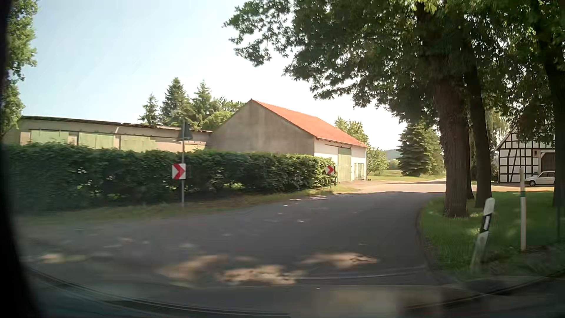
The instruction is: Follow the waypoints while adhering to traffic rules and regulations
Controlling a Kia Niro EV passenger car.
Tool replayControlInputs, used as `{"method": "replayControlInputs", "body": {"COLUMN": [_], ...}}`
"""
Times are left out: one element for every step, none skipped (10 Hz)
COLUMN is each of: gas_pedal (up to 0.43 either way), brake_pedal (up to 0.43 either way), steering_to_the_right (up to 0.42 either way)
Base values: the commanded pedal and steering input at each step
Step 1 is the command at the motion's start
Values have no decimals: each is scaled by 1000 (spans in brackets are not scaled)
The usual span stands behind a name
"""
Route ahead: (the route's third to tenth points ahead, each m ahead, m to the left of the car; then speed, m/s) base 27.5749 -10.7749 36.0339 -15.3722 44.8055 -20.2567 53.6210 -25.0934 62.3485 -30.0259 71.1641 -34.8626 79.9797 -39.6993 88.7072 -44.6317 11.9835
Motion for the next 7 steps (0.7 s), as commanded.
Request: {"method": "replayControlInputs", "body": {"gas_pedal": [177, 189, 209, 220, 260, 260, 260], "brake_pedal": [6, 6, 6, 12, 6, 12, 6], "steering_to_the_right": [129, 129, 129, 129, 127, 126, 125]}}
